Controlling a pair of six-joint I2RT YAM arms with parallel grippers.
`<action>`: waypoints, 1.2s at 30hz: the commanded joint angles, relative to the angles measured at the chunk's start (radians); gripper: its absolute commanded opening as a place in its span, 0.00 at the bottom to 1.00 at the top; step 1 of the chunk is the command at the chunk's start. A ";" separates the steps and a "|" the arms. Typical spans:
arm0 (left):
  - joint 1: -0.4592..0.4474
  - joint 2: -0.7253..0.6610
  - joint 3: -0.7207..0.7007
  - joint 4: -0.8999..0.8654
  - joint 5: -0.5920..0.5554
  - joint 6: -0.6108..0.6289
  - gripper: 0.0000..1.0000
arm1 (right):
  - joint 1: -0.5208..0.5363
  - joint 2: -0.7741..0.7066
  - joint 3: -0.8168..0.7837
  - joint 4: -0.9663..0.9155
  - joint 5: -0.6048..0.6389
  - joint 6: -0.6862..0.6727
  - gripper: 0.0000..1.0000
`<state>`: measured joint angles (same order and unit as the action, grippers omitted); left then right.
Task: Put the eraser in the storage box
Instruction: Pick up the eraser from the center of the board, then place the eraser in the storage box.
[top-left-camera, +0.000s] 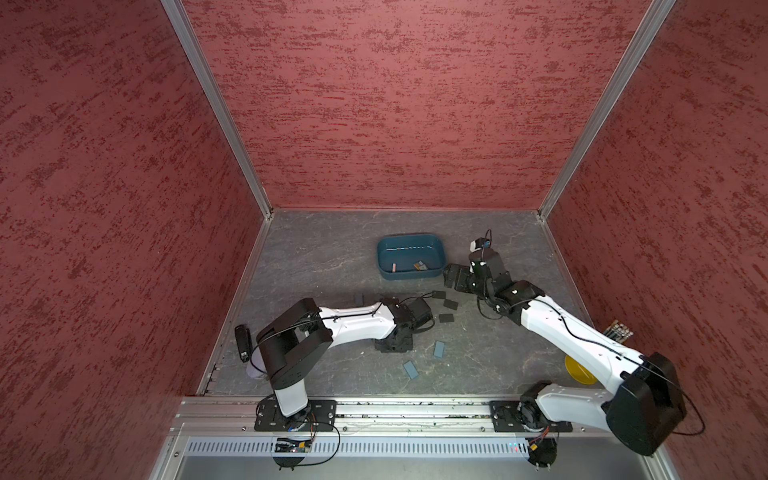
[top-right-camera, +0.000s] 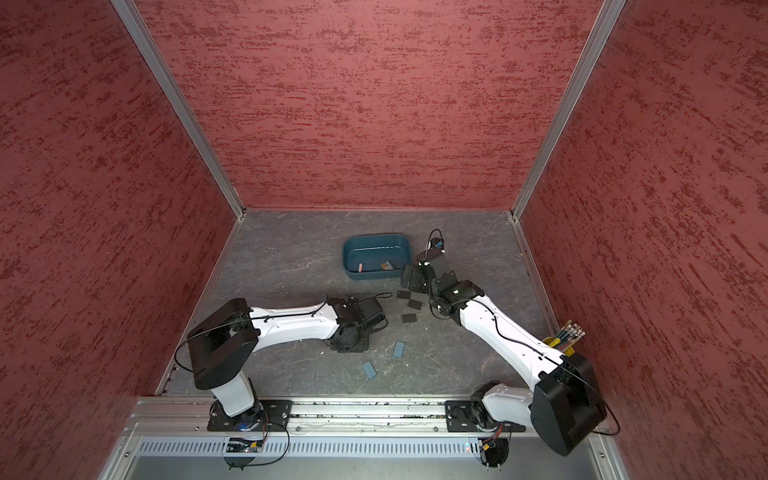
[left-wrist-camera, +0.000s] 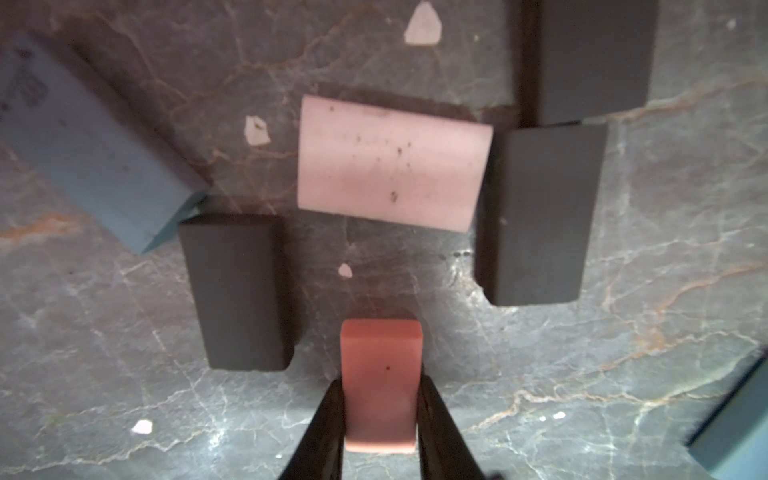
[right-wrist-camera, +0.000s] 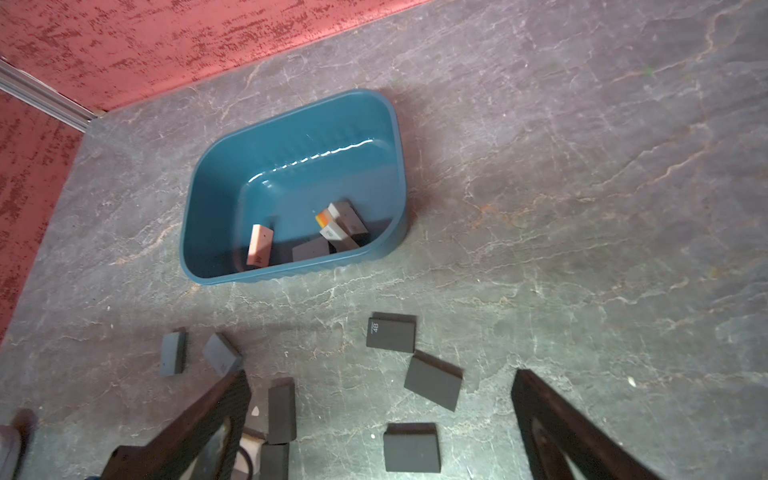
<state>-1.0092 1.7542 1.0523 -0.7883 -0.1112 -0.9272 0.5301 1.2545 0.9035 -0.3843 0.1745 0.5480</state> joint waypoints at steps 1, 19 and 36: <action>0.004 0.007 -0.016 0.005 0.000 0.001 0.28 | -0.004 -0.020 -0.017 0.036 -0.022 0.021 0.99; 0.005 -0.102 -0.018 -0.029 -0.035 -0.007 0.19 | 0.009 -0.002 -0.140 0.073 -0.030 0.069 0.99; 0.027 -0.187 -0.001 -0.090 -0.067 0.008 0.19 | 0.052 0.072 -0.207 0.125 -0.049 0.098 0.99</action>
<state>-0.9970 1.6184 1.0435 -0.8474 -0.1432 -0.9272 0.5667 1.3178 0.7086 -0.2943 0.1329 0.6315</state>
